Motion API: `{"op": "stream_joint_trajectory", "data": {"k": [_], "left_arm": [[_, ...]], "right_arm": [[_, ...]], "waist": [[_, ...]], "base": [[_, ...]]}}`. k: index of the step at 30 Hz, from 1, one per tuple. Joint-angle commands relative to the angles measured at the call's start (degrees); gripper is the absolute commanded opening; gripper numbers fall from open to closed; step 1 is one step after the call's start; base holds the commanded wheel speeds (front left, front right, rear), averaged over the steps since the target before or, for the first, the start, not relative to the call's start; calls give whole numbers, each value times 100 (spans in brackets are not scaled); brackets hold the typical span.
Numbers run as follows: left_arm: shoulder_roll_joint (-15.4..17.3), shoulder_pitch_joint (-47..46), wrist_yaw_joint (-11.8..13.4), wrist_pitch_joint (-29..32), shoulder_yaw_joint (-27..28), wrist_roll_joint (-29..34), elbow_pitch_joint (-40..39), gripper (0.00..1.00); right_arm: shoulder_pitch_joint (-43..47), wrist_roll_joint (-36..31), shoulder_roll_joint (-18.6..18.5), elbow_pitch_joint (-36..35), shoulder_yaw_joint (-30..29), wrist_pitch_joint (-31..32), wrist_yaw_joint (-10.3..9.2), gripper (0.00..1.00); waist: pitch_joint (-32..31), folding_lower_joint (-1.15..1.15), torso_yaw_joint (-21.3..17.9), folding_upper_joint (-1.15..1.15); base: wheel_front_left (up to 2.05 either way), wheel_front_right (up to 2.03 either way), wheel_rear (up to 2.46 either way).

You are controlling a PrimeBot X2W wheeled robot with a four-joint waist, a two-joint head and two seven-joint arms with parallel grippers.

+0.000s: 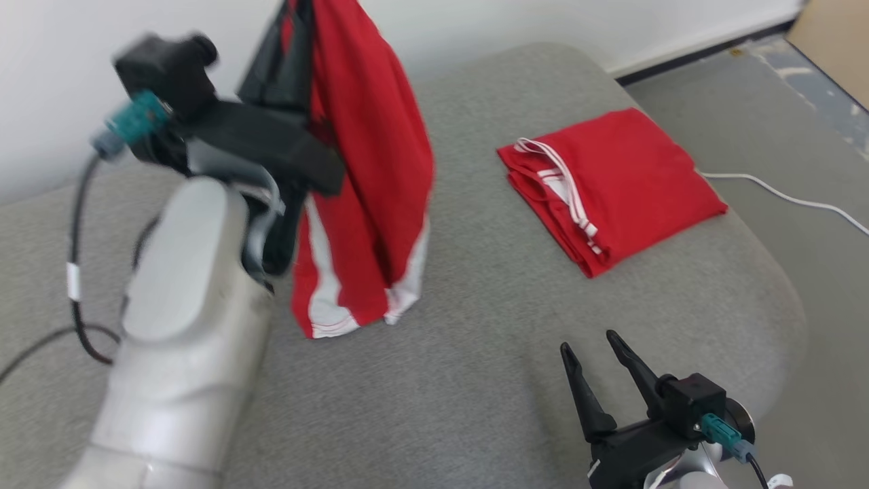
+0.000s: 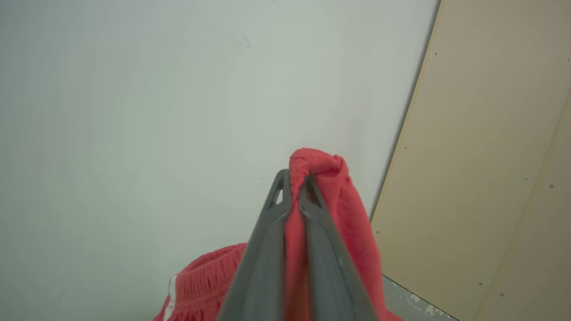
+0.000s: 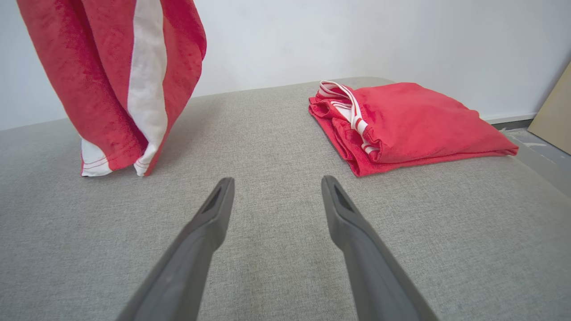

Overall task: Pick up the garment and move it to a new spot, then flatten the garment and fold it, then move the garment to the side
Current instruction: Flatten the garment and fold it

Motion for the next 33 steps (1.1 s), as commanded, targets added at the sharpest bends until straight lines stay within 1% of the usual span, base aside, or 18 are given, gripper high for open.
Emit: {"op": "stream_joint_trajectory", "data": {"k": [1, 4, 6, 11, 14, 16, 19, 22, 26, 27, 28, 30, 33], "left_arm": [[6, 323, 62, -37, -80, -54, 9, 0], [12, 906, 184, -79, -166, -190, -63, 0], [13, 1471, 261, -114, -90, -290, -145, 0], [236, 2968, 484, -179, 208, -443, -557, 0], [440, 3739, 622, -191, 344, -423, -794, 0], [576, 4167, 720, -163, 313, -324, -871, 0], [724, 4586, 863, -58, 235, -190, -904, 0], [795, 4873, 1002, -32, 204, -101, -874, 0], [814, 5053, 1112, 1, 139, -48, -764, 0], [792, 5099, 1168, 66, 128, -48, -734, 38], [791, 5138, 1212, 133, 115, -47, -711, 100], [796, 5210, 1312, 221, 144, -82, -766, 100], [886, 5303, 1386, 356, 260, -212, -921, 100]], "right_arm": [[81, 41, -32, -8, -43, -3, -17, 100], [186, 30, -24, -31, -110, 22, -17, 100], [245, 20, -14, -50, -156, 34, -17, 100], [341, -20, 28, -93, -193, 54, -17, 100], [382, -31, 36, -121, -210, 90, -17, 100], [395, -35, 41, -131, -218, 103, -17, 100], [448, -34, 43, -142, -226, 123, -17, 100], [490, -28, 50, -140, -211, 156, -17, 100], [498, -20, 56, -142, -180, 160, -17, 100], [509, -14, 49, -146, -177, 171, -17, 100], [525, -6, 34, -147, -174, 181, -17, 100], [549, 5, 13, -163, -172, 197, -17, 100], [573, 7, -5, -180, -173, 201, -17, 100]], "waist": [[-220, 1, 430, 0], [-283, 1, 731, 0], [-321, 1, 920, 0], [-404, 1, 1316, 0], [-463, 1, 1484, 0], [-515, 1, 1556, 0], [-592, 1, 1644, 0], [-663, 1, 1690, 0], [-733, 1, 1702, 0], [-752, 1, 1706, 0], [-770, 1, 1710, 0], [-805, 1, 1718, 0], [-855, 1, 1721, 0]], "base": [[0, 0, 0], [0, 0, 0], [0, 0, 0], [0, 0, 0], [0, 0, 0], [0, 0, 0], [0, 0, 0], [0, 0, 0], [0, 0, 0], [0, 0, 0], [0, 0, 0], [0, 0, 0], [0, 0, 0]]}}
